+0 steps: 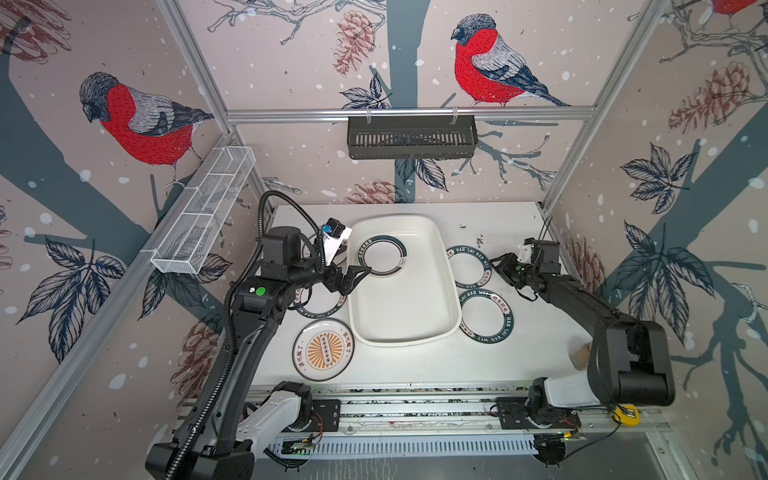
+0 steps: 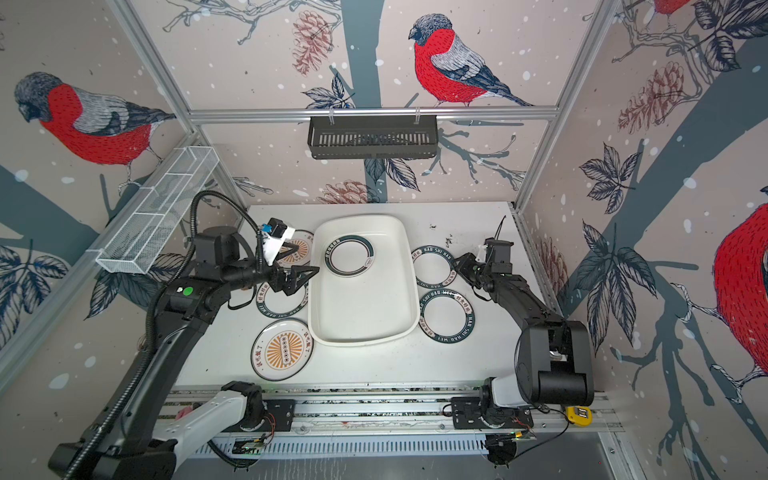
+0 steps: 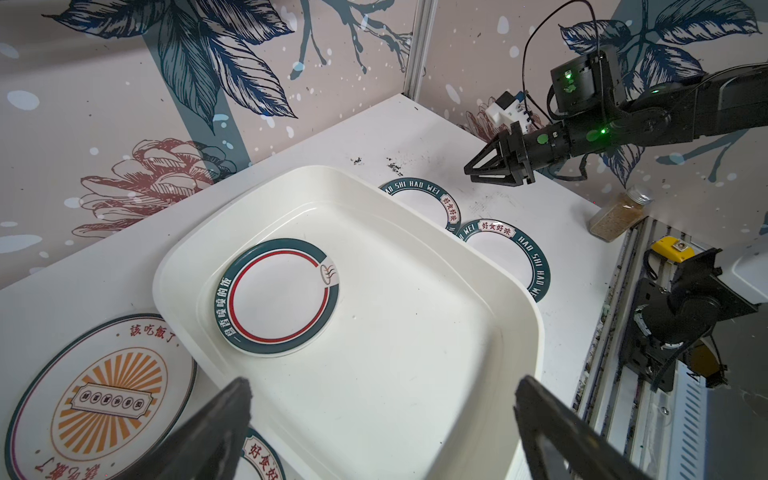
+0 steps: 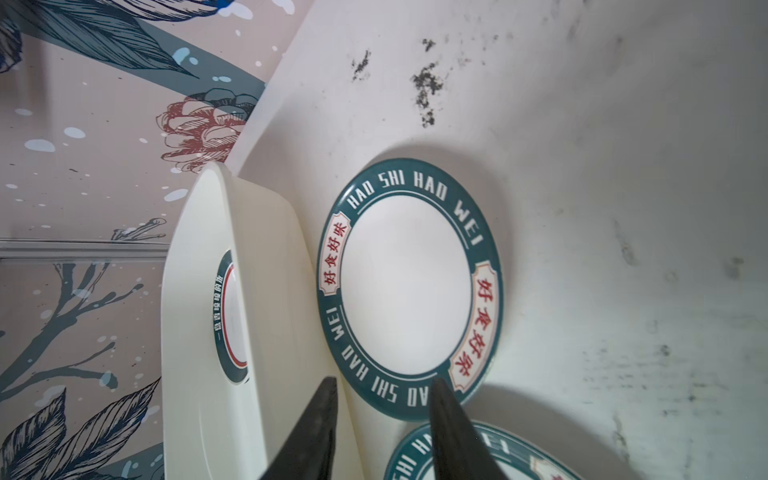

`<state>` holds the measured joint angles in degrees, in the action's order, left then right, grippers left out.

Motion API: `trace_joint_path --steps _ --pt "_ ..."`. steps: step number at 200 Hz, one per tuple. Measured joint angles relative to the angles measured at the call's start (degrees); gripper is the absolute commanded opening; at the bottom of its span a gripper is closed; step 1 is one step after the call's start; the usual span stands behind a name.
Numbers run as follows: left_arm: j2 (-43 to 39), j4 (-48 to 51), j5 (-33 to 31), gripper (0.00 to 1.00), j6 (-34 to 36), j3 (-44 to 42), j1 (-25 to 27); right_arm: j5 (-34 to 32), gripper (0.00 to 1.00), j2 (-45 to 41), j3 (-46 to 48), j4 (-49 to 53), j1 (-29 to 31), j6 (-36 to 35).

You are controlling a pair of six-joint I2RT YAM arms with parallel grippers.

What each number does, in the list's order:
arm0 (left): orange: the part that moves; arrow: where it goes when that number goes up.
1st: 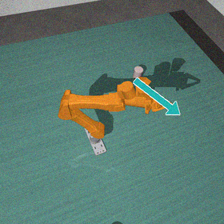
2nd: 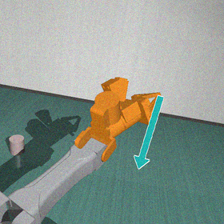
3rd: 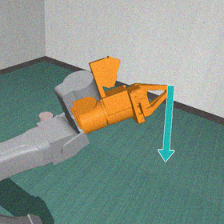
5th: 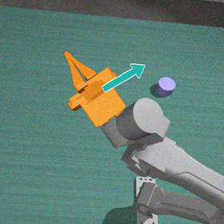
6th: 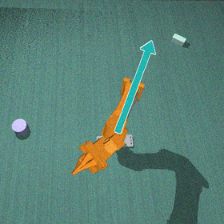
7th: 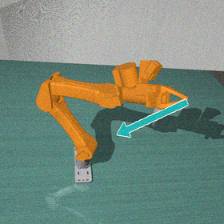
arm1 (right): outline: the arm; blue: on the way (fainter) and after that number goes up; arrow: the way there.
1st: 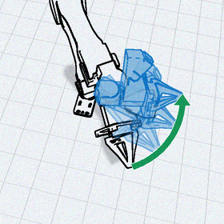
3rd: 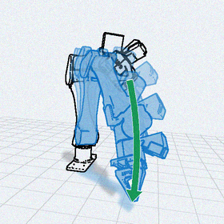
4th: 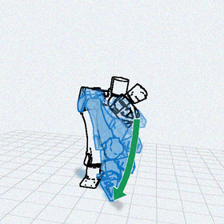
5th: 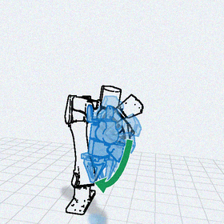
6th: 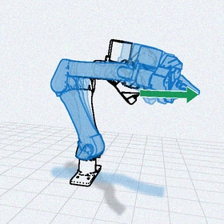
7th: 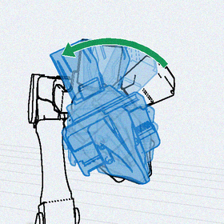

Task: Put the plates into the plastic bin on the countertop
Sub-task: 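Withdraw the right gripper toward the green HAO SHI HAO WEI plate, then grip the rim of the green HAO SHI HAO WEI plate with the right gripper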

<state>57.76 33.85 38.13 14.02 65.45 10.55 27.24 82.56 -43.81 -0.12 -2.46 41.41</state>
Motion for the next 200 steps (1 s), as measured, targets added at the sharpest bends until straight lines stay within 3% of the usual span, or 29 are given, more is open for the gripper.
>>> trace_joint_path --steps 92,200 --pt "0.2 0.0 2.3 0.98 0.0 -0.4 0.0 5.0 0.38 9.1 3.4 -5.0 -7.1 -3.9" --pt "0.4 0.0 2.3 0.98 0.0 -0.3 0.0 13.1 0.35 18.0 0.9 -8.4 -8.2 -5.7"
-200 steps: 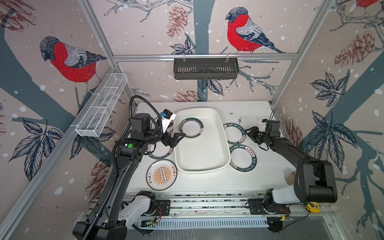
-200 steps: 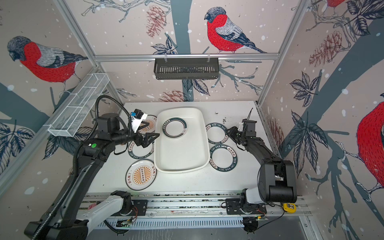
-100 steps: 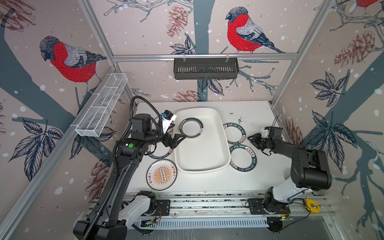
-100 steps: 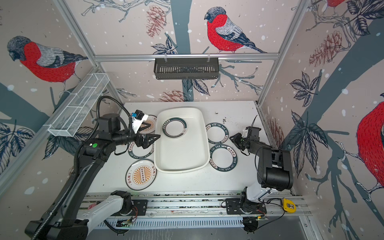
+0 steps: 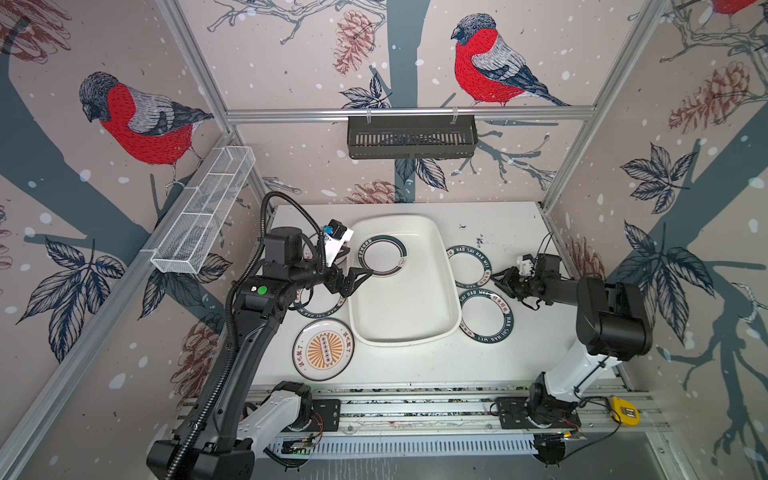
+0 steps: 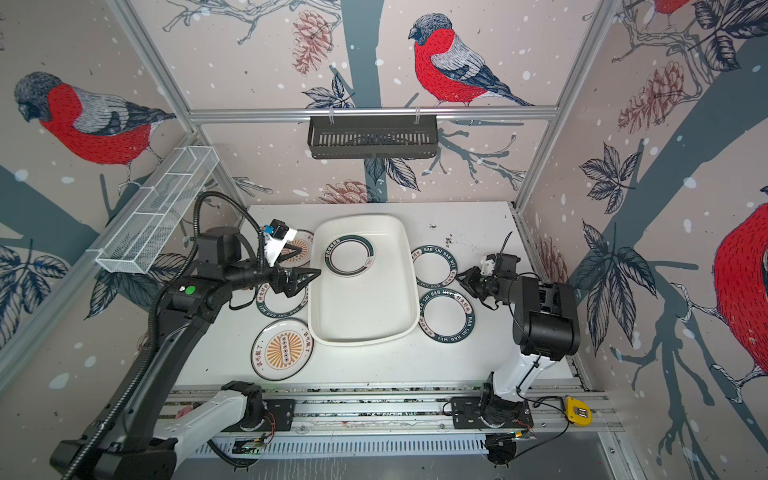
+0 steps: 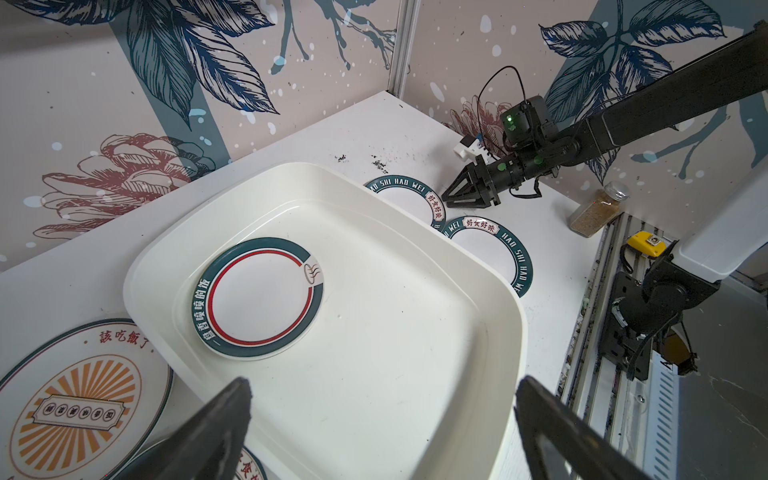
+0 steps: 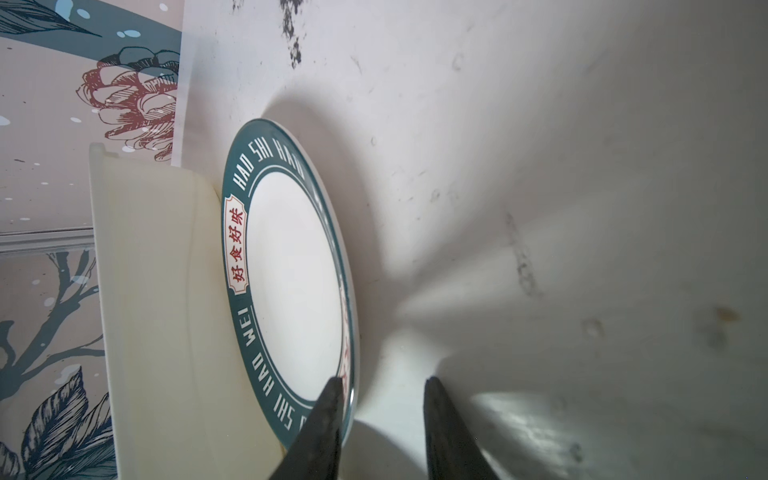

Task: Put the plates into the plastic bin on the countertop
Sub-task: 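Grip the rim of the green HAO SHI HAO WEI plate with the right gripper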

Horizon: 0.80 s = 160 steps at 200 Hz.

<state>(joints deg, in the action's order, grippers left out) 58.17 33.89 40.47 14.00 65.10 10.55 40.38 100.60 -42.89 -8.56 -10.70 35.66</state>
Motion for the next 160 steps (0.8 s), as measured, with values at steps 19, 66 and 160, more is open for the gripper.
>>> trace_joint_path --steps 19,66,160 --pt "0.0 0.0 0.0 0.98 0.0 0.0 0.0 0.8 0.35 0.6 -0.3 -0.5 -0.2 0.0" --pt "0.0 0.0 0.0 0.98 0.0 0.0 0.0 1.6 0.33 2.3 -2.5 -0.5 -0.3 -1.1" --pt "0.0 0.0 0.3 0.98 -0.1 -0.6 0.0 3.3 0.32 6.2 -5.7 -1.0 0.5 -1.4"
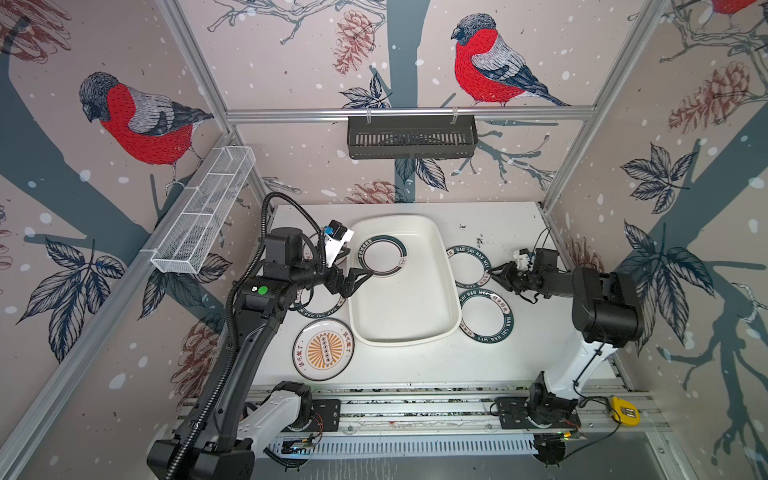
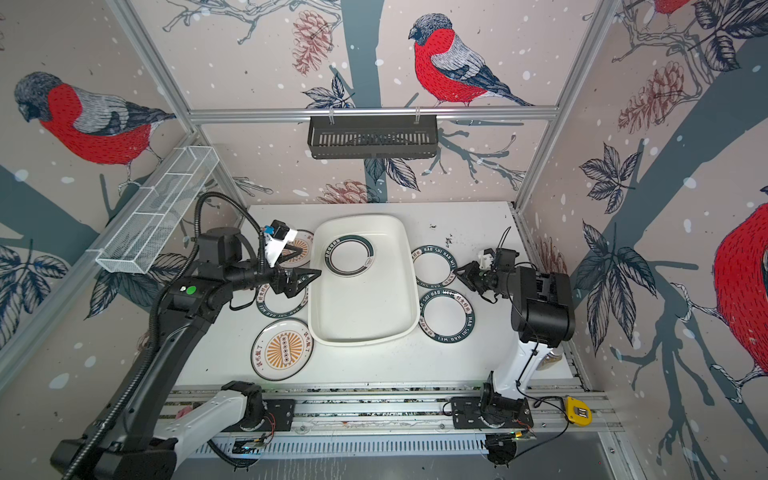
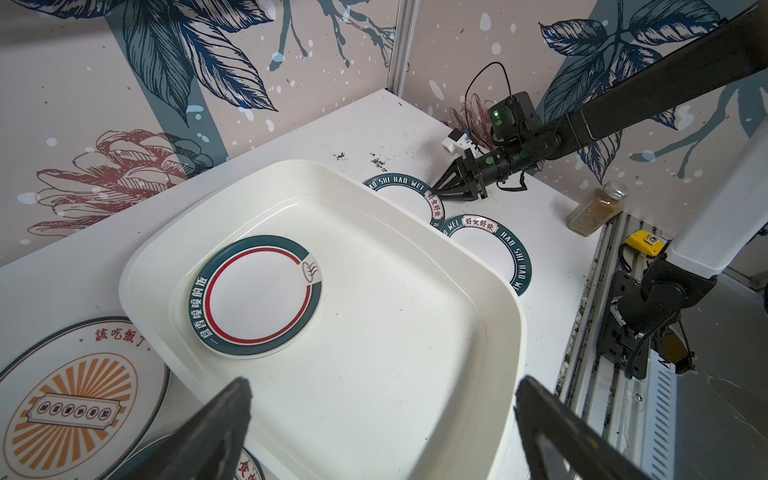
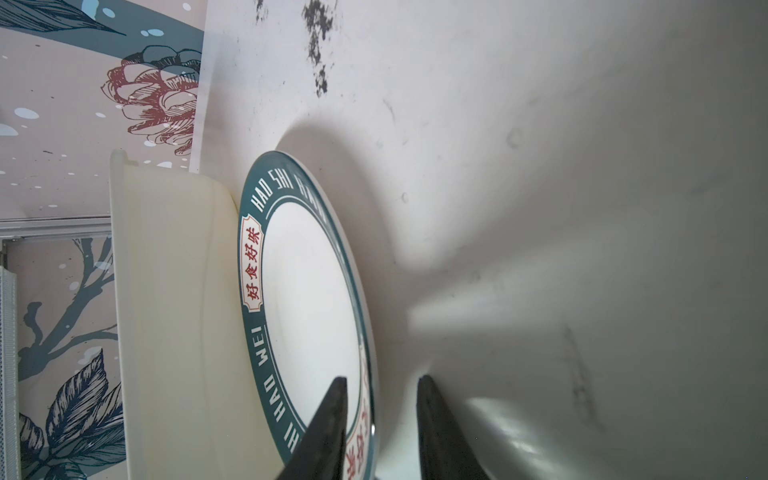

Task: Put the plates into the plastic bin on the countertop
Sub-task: 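Grip the rim of the green HAO SHI HAO WEI plate with the right gripper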

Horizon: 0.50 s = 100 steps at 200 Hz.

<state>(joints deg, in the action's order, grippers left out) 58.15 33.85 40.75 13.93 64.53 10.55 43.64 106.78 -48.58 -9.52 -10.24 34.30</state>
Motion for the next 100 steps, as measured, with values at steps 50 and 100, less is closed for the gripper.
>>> trace_joint_path --steps 50,100 --pt "-0.2 0.0 0.2 0.98 0.0 -0.1 0.0 1.3 0.31 1.9 -1.0 -1.5 0.7 0.0" --pt "-0.4 0.0 1.0 0.98 0.0 -0.2 0.0 2.1 0.28 3.4 -1.4 -4.1 1.1 0.2"
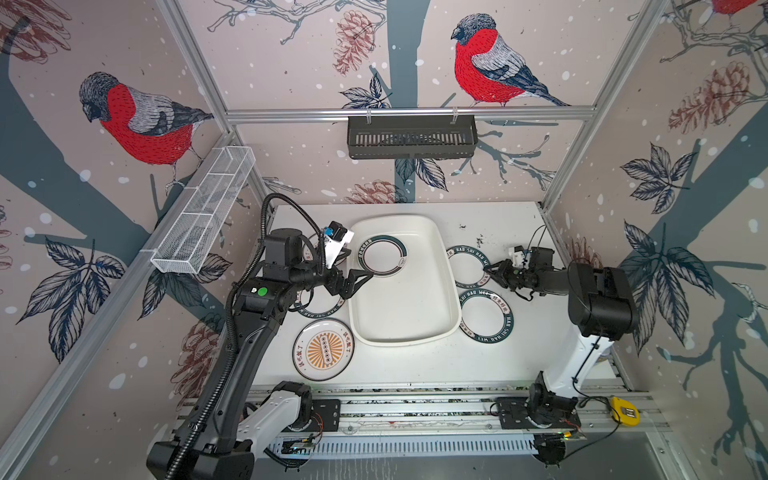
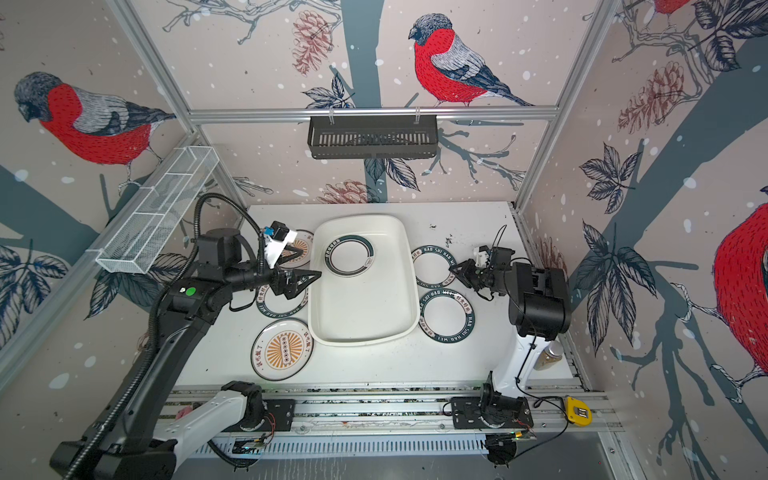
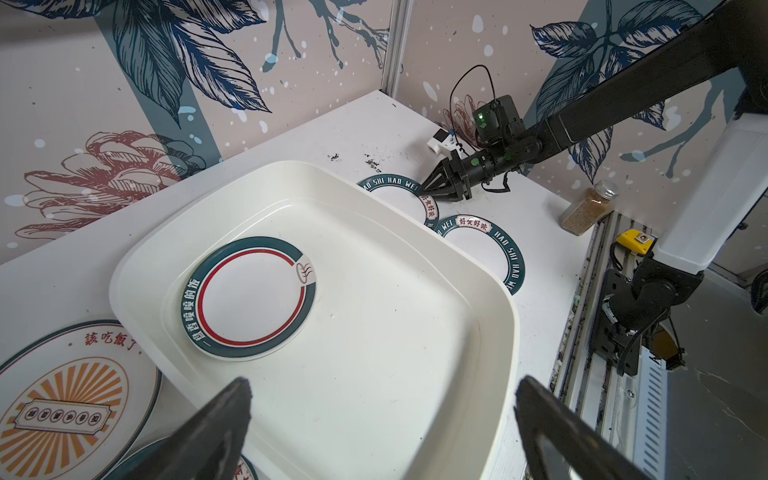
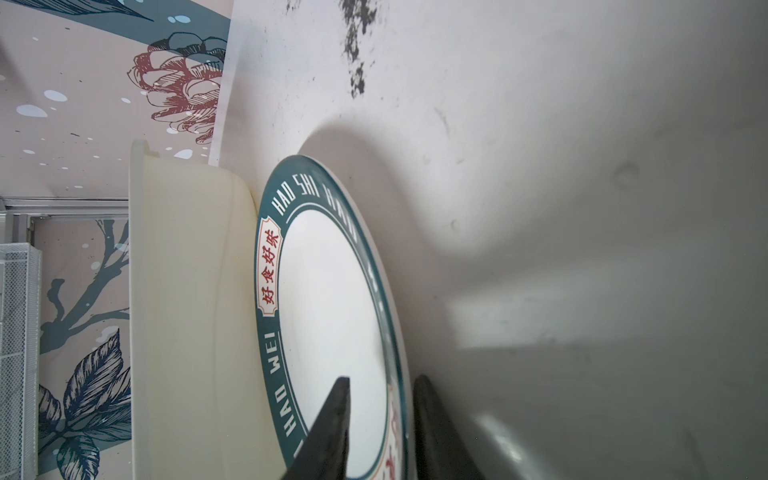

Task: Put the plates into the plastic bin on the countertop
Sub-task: 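Grip the rim of the green HAO SHI HAO WEI plate with the right gripper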

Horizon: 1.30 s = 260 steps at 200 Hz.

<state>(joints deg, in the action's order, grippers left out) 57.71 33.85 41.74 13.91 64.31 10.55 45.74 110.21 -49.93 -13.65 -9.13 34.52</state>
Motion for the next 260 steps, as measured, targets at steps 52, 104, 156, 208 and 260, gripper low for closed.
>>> trace_joint_path --steps 52,104,156,208,260 --pt "-0.1 0.0 0.1 0.98 0.0 -0.1 0.0 0.7 0.25 1.2 -1.0 -0.3 0.0 0.0" --pt "-0.3 0.0 0.1 0.98 0.0 -0.2 0.0 0.2 0.18 1.5 -1.5 0.5 0.0 -0.2" --pt "-0.5 0.0 0.1 0.98 0.0 -0.4 0.0 -0.4 0.09 1.6 -1.7 1.0 -0.3 -0.2" --pt "-0.5 -0.1 0.2 0.98 -0.1 -0.6 -0.1 0.3 0.03 1.6 -1.4 0.7 -1.0 -0.2" --pt "-0.3 -0.1 0.2 0.98 -0.2 -0.5 -0.2 0.7 0.02 0.6 -1.2 0.3 -2.2 1.5"
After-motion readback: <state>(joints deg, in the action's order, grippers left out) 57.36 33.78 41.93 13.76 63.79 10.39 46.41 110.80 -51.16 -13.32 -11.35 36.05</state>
